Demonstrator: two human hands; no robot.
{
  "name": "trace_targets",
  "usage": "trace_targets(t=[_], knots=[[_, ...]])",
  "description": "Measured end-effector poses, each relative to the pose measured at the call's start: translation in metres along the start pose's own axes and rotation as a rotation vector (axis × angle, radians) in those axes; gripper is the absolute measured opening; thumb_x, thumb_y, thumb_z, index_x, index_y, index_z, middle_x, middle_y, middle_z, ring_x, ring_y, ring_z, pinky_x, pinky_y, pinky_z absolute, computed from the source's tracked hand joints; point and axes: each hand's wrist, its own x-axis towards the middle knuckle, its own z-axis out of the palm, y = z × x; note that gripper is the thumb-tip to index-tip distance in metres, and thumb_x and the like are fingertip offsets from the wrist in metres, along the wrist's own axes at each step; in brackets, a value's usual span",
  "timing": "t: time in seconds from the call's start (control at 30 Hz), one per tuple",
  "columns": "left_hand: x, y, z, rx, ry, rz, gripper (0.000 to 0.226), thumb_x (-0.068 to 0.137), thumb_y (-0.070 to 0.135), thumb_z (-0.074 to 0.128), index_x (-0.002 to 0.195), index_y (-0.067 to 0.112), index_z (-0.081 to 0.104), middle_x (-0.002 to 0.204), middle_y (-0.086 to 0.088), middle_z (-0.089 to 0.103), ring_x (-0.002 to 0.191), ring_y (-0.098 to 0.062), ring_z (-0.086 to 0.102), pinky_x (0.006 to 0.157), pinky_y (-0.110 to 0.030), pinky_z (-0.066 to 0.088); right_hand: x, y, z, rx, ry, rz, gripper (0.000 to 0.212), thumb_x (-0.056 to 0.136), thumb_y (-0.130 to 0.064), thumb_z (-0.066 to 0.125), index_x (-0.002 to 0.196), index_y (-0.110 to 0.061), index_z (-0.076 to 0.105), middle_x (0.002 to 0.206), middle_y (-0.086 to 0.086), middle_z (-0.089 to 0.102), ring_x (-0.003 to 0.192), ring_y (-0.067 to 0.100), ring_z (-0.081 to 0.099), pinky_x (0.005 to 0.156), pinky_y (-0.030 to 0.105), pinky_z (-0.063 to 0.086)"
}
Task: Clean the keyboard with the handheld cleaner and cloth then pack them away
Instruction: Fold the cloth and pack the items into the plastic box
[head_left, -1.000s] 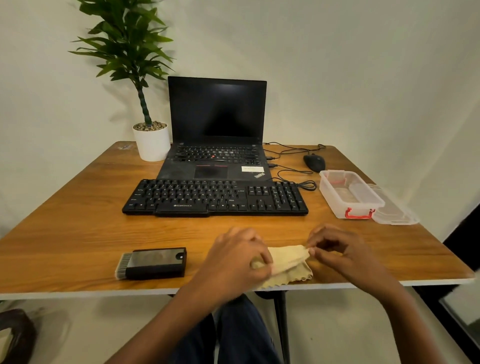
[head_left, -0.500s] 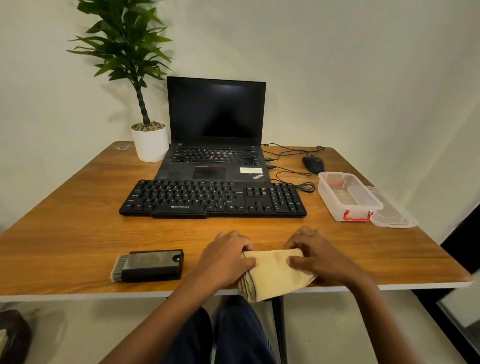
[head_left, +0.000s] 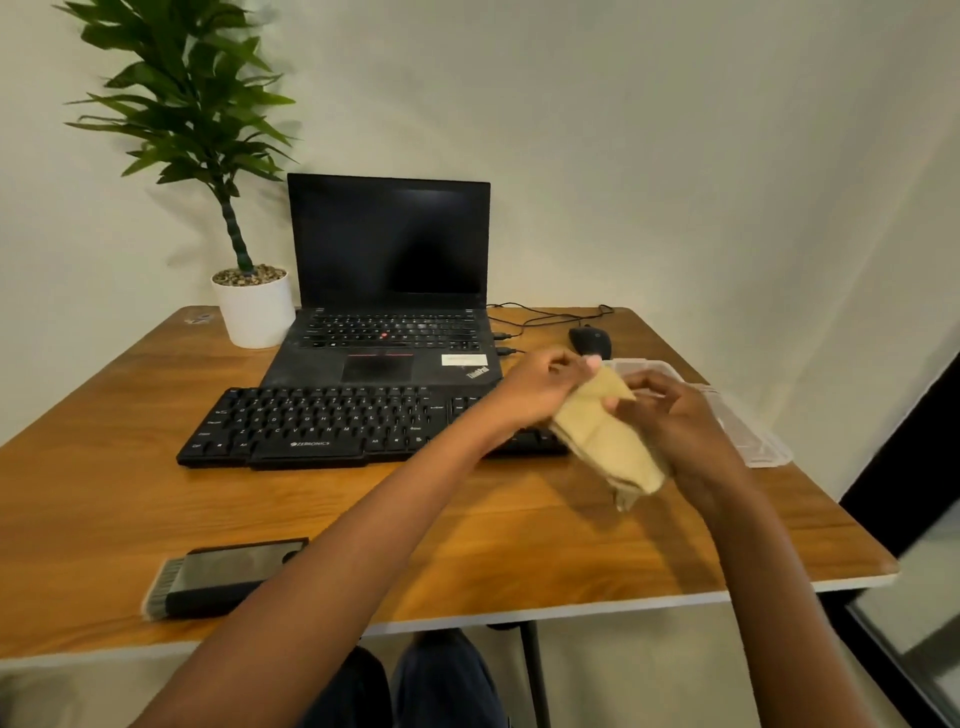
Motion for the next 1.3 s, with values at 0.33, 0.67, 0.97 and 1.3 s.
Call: trace_targets(t=[0.33, 0.67, 0.97, 1.3], knots=[[0.093, 0.009, 0.040, -0.812, 0.096, -0.388, 0.024, 0.096, 0.031, 0.046, 0.114, 0.014, 0.047, 0.088, -0.007, 0.054, 0.078, -0.024, 0.058, 0.073, -0.033, 0.046, 0.117, 0.026, -0.040, -0.122, 0.265, 0.206, 0.032, 0.086, -0.004, 0.057, 0.118, -0.006, 0.053, 0.115, 0.014, 0.053, 0.096, 0.024, 0.050, 0.056, 0.025, 0.041], [0.104, 0.013, 0.045, -0.755, -0.086, -0.405, 0.059, 0.095, 0.045, 0.045, 0.146, 0.026, 0.024, 0.153, -0.011, 0.019, 0.119, -0.036, 0.045, 0.084, -0.042, 0.046, 0.138, 0.047, -0.029, -0.933, 0.190, 0.116, 0.027, 0.086, -0.001, 0.057, 0.112, 0.000, 0.057, 0.115, 0.019, 0.059, 0.106, 0.031, 0.056, 0.086, 0.035, 0.046], [0.080, -0.002, 0.020, -0.291, -0.005, -0.333, 0.035, 0.096, 0.028, 0.047, 0.129, 0.017, 0.050, 0.123, -0.003, 0.055, 0.105, -0.018, 0.048, 0.084, -0.034, 0.043, 0.128, 0.028, -0.026, -1.236, 0.112, 0.128, 0.030, 0.084, -0.008, 0.062, 0.113, -0.003, 0.058, 0.113, 0.013, 0.062, 0.101, 0.026, 0.059, 0.083, 0.031, 0.049], [0.021, -0.010, -0.063, -0.015, -0.076, -0.242, 0.030, 0.097, 0.026, 0.045, 0.125, 0.022, 0.054, 0.131, -0.001, 0.054, 0.123, -0.020, 0.045, 0.098, -0.040, 0.040, 0.114, 0.025, -0.007, -1.321, 0.003, 0.179, 0.035, 0.082, -0.006, 0.064, 0.116, -0.002, 0.057, 0.113, 0.013, 0.062, 0.095, 0.022, 0.059, 0.085, 0.029, 0.048]])
